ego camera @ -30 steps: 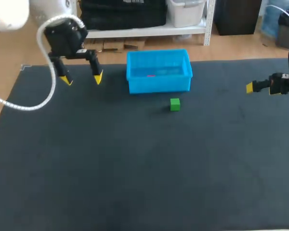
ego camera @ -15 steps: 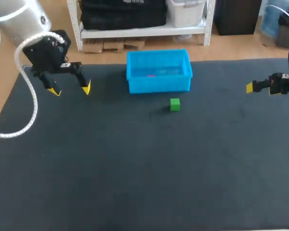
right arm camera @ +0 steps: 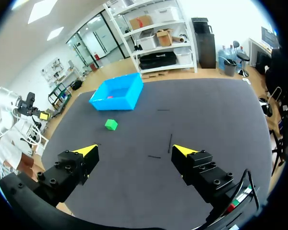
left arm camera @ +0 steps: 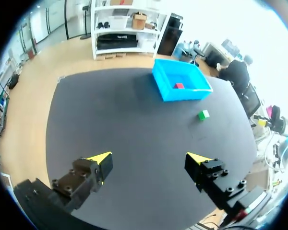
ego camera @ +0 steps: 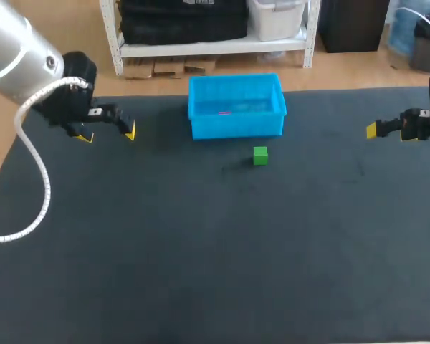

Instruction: Use the left arm to pick the red cube and place it into the blue plastic box first, then use the right arm to grasp the green cube and put it into the same blue plastic box after the first action is fully finished.

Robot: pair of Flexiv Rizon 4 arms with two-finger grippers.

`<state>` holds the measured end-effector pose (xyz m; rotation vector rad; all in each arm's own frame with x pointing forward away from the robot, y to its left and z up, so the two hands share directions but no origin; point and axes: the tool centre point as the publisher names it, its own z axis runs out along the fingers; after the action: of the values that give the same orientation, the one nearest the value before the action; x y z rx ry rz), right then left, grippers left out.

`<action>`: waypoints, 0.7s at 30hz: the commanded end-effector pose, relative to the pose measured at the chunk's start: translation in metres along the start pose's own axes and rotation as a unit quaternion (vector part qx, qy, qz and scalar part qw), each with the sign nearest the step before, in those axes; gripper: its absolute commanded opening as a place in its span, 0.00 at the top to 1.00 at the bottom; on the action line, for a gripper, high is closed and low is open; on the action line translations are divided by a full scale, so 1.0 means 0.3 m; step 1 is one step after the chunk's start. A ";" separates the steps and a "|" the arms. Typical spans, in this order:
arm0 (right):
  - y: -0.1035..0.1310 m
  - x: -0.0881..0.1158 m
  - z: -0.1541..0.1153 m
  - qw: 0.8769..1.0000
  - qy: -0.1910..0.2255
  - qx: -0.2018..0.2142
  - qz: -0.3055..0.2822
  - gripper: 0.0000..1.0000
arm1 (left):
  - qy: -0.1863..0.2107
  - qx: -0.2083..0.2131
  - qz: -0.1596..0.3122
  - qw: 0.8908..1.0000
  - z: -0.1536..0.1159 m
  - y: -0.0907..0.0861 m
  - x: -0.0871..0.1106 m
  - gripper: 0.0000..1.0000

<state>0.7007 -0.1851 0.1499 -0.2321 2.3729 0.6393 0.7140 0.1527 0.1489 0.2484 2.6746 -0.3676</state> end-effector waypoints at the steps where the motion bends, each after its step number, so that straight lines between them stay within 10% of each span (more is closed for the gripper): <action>1: 0.000 0.001 -0.001 1.000 0.000 0.001 0.000 0.00 | -0.056 0.000 -0.001 0.998 -0.002 0.001 0.013 0.00; 21: 0.021 -0.253 0.155 0.972 0.209 0.110 0.003 0.00 | -0.056 0.000 -0.001 0.998 -0.002 0.001 0.013 0.00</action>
<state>0.7557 -0.1722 0.1771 -0.2712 2.7144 0.4005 0.7105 0.1547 0.1480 0.2230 2.5668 -0.3741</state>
